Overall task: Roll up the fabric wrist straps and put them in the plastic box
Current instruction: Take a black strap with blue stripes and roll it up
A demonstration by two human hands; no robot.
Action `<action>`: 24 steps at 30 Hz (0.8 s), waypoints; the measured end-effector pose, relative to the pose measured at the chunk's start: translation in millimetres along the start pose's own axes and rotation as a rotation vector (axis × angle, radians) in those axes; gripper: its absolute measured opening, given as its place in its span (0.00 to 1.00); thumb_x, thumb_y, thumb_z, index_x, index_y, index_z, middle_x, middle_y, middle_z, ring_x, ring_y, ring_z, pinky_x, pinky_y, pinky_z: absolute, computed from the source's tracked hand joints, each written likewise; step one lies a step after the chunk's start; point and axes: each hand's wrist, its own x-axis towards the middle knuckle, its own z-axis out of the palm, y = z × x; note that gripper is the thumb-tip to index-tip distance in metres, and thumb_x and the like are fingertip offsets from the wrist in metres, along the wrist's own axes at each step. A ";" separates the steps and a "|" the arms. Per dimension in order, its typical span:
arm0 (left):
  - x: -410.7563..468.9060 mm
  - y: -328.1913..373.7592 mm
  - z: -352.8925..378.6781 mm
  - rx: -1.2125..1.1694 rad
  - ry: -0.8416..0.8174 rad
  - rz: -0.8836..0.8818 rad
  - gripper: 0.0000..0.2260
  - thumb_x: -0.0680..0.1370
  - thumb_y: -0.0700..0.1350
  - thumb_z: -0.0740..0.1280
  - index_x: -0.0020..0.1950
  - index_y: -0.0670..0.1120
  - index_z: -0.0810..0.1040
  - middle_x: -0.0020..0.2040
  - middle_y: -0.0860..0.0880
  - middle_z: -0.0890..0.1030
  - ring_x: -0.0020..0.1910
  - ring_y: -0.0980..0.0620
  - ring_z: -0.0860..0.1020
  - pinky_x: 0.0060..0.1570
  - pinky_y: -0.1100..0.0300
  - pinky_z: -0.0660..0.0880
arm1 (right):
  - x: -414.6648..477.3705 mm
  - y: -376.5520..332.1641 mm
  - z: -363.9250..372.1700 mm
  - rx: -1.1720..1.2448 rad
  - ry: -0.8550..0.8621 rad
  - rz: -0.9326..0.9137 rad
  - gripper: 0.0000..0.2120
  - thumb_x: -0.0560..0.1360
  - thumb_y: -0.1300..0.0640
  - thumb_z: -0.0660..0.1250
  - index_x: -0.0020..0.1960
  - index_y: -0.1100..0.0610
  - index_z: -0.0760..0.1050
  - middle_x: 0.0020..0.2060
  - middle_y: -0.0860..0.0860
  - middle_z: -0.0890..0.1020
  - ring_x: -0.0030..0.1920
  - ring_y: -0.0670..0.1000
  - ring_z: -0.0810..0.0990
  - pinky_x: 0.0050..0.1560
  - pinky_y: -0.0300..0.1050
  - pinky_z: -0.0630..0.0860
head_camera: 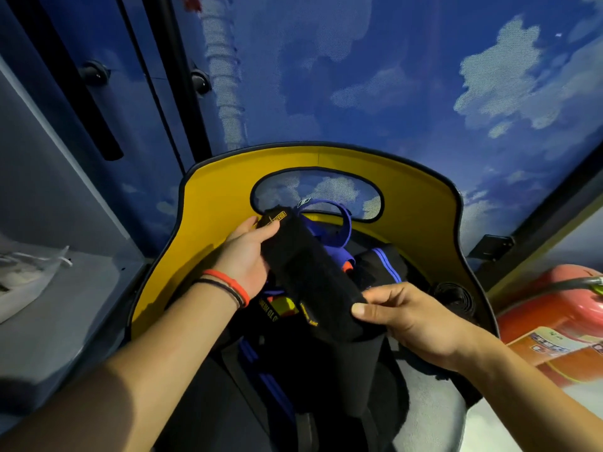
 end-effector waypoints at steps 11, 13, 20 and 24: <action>-17.5 51.5 -16.5 0.703 -0.120 0.726 0.32 0.78 0.34 0.69 0.74 0.63 0.69 0.72 0.57 0.72 0.71 0.59 0.71 0.72 0.55 0.69 | -1.8 -18.5 -8.4 -0.322 0.492 -0.221 0.04 0.74 0.60 0.76 0.47 0.55 0.87 0.41 0.53 0.88 0.43 0.49 0.84 0.48 0.44 0.78; -23.4 48.5 -19.5 0.888 -0.149 0.763 0.31 0.78 0.35 0.69 0.75 0.61 0.68 0.72 0.62 0.68 0.73 0.70 0.62 0.74 0.67 0.59 | -4.2 -23.9 -9.8 -0.340 0.505 -0.293 0.04 0.75 0.62 0.74 0.47 0.54 0.86 0.40 0.54 0.86 0.40 0.48 0.80 0.45 0.43 0.75; -46.9 15.8 2.8 0.770 -0.256 0.616 0.25 0.77 0.28 0.66 0.66 0.55 0.77 0.63 0.63 0.77 0.62 0.76 0.71 0.60 0.79 0.66 | 1.7 -40.7 6.9 0.037 0.405 -0.411 0.13 0.76 0.67 0.69 0.51 0.55 0.68 0.33 0.50 0.75 0.33 0.47 0.77 0.33 0.39 0.75; -53.6 1.7 10.9 0.643 -0.212 0.581 0.29 0.76 0.27 0.67 0.64 0.60 0.77 0.65 0.61 0.78 0.68 0.65 0.73 0.69 0.64 0.69 | 4.5 -49.1 22.7 0.211 0.313 -0.380 0.19 0.77 0.70 0.66 0.64 0.55 0.74 0.51 0.56 0.86 0.50 0.57 0.86 0.48 0.48 0.82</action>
